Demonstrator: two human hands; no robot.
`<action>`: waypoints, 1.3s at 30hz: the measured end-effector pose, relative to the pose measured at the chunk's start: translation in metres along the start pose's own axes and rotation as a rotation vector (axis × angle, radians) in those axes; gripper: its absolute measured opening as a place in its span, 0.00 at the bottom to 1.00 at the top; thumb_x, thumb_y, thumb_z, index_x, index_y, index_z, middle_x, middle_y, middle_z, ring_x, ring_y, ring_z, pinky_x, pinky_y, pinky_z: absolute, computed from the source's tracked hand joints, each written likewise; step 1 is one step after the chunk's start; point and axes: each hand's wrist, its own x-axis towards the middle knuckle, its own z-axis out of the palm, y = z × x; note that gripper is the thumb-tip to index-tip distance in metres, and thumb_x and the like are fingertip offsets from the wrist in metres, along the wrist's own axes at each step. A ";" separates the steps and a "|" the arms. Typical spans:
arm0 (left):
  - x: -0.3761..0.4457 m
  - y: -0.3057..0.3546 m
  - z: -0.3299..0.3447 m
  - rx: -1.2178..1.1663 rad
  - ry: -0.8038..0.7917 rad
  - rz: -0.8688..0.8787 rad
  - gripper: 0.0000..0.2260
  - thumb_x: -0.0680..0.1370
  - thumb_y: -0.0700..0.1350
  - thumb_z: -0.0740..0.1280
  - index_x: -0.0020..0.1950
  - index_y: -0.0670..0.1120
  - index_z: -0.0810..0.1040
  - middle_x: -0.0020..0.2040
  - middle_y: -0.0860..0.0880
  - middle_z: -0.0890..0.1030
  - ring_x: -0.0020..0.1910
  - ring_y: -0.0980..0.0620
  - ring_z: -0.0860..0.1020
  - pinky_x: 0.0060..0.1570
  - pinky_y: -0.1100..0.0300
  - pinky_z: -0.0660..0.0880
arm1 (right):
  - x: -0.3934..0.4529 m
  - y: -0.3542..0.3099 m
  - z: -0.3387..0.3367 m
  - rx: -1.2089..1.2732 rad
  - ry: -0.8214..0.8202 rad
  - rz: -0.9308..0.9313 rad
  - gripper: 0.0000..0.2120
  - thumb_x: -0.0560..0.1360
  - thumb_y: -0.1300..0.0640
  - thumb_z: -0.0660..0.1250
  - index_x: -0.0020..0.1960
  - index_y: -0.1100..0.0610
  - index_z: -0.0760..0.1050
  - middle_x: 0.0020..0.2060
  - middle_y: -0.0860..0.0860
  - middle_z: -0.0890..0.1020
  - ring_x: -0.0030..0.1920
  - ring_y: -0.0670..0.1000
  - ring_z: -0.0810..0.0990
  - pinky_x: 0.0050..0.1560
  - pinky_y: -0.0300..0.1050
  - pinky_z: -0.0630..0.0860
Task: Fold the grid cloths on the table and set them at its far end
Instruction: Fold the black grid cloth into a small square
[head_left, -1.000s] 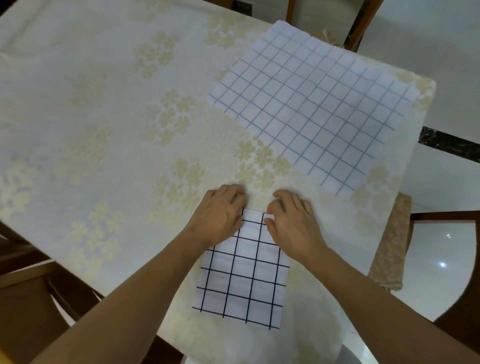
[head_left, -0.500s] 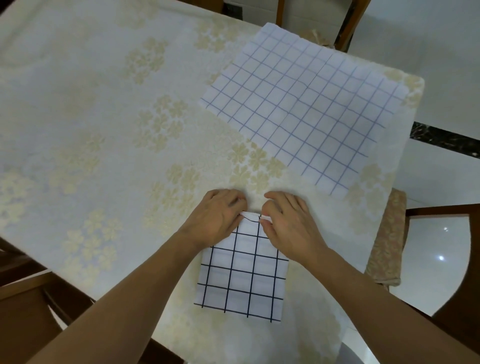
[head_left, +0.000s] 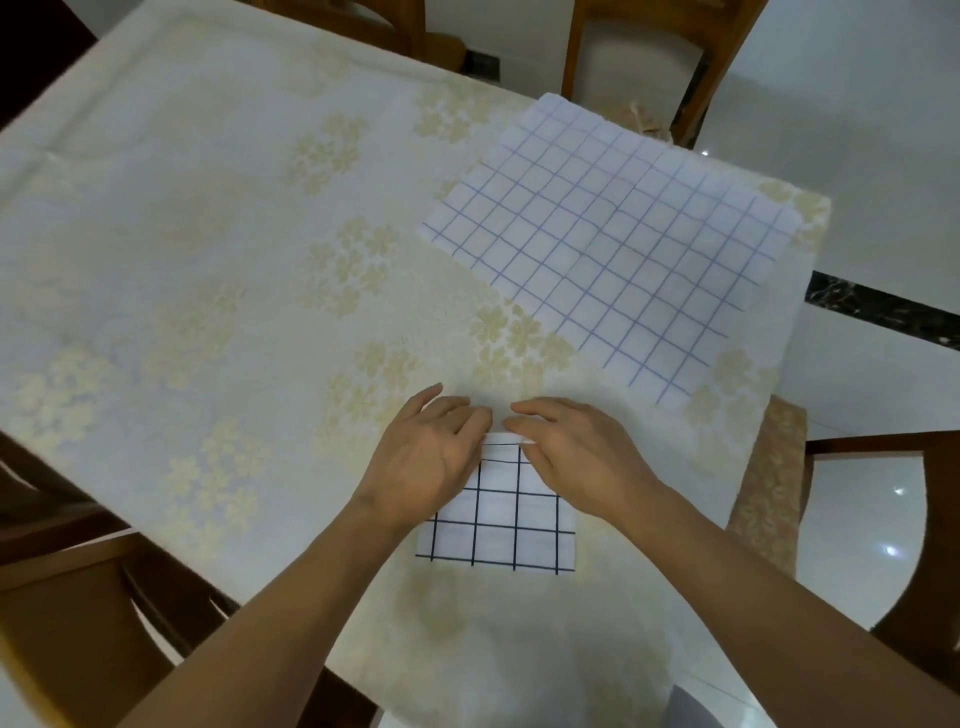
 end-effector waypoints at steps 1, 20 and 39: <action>-0.006 0.005 -0.003 0.004 0.011 -0.006 0.08 0.77 0.41 0.65 0.54 0.43 0.80 0.49 0.47 0.85 0.54 0.45 0.82 0.65 0.48 0.73 | -0.006 -0.004 -0.001 -0.006 0.016 -0.011 0.15 0.73 0.59 0.72 0.59 0.52 0.82 0.60 0.51 0.83 0.56 0.56 0.82 0.49 0.53 0.82; -0.108 0.071 0.034 -0.126 -0.144 -0.111 0.11 0.77 0.43 0.60 0.54 0.44 0.79 0.52 0.47 0.82 0.50 0.45 0.80 0.50 0.53 0.77 | -0.129 -0.027 0.086 -0.158 0.033 -0.081 0.21 0.77 0.61 0.65 0.69 0.52 0.73 0.71 0.54 0.73 0.73 0.57 0.68 0.70 0.55 0.69; -0.083 0.053 0.062 0.005 -0.306 -0.155 0.28 0.84 0.56 0.49 0.81 0.46 0.52 0.82 0.47 0.51 0.81 0.48 0.48 0.77 0.45 0.54 | -0.093 -0.032 0.089 -0.250 -0.047 0.097 0.29 0.83 0.46 0.47 0.78 0.62 0.58 0.78 0.58 0.61 0.79 0.56 0.55 0.77 0.54 0.56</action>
